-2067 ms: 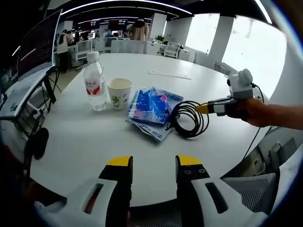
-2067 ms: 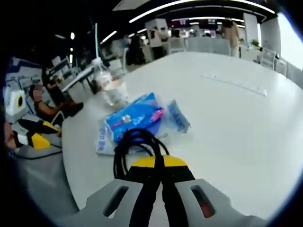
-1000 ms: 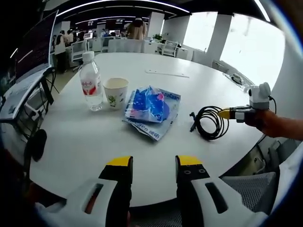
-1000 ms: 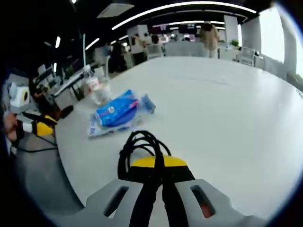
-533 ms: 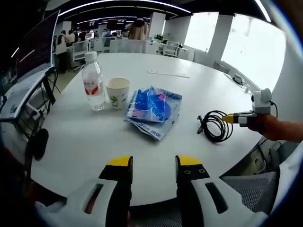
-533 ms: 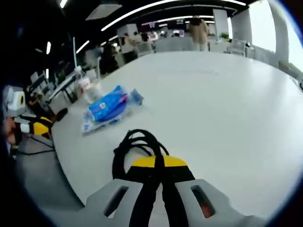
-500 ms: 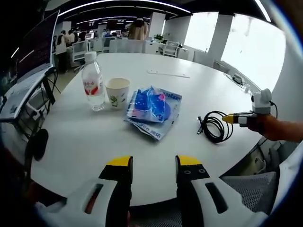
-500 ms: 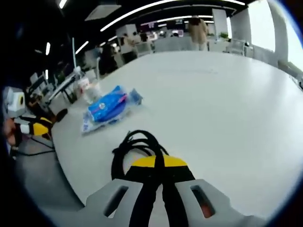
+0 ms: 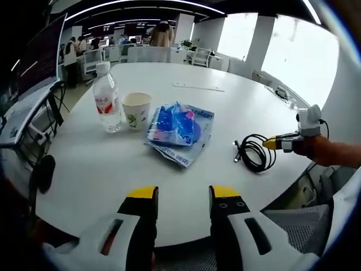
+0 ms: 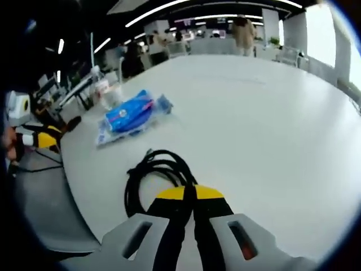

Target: Arrange the tabletop items into an orderly group along one side of the table until the central work area is clear of visible clutter.

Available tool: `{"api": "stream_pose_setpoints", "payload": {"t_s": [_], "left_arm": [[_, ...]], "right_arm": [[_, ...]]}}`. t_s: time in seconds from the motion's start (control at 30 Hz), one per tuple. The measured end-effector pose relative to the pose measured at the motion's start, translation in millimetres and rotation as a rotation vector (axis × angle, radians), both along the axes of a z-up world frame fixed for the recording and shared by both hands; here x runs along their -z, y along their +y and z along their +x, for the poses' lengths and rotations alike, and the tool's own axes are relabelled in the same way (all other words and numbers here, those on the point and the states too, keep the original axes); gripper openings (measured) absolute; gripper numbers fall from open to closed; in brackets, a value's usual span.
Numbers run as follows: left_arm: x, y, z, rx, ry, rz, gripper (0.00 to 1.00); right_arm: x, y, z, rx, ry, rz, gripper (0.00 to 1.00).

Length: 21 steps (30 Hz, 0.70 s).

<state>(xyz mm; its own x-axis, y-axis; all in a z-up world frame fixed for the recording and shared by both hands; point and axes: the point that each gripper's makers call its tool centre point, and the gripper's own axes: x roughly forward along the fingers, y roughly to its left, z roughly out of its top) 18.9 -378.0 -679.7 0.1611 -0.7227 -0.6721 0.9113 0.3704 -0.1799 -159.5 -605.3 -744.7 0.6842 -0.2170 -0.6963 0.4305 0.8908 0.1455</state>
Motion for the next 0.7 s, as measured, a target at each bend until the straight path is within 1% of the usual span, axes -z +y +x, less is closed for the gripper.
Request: {"api": "stream_pose_setpoints", "payload": {"t_s": [0.2,0.33,0.5,0.7], "left_arm": [[2.2,3.6,0.7,-0.011,0.004,0.005,0.34],[2.5,3.2,1.2,-0.012,0.005,0.004,0.34],[0.9,1.5,0.3,-0.005,-0.001,0.0,0.35],[1.2,2.1,0.5,-0.013,0.005,-0.003,0.35]], "right_arm": [[-0.5,-0.1,-0.8,0.007,0.0,0.0,0.03],[-0.6,-0.1,-0.3,-0.005,0.007,-0.007,0.04],[-3.5,-1.0,-1.1,-0.003,0.002,-0.012,0.04],[-9.0,-3.2,-2.0,0.0,-0.001,-0.024,0.05]]}}
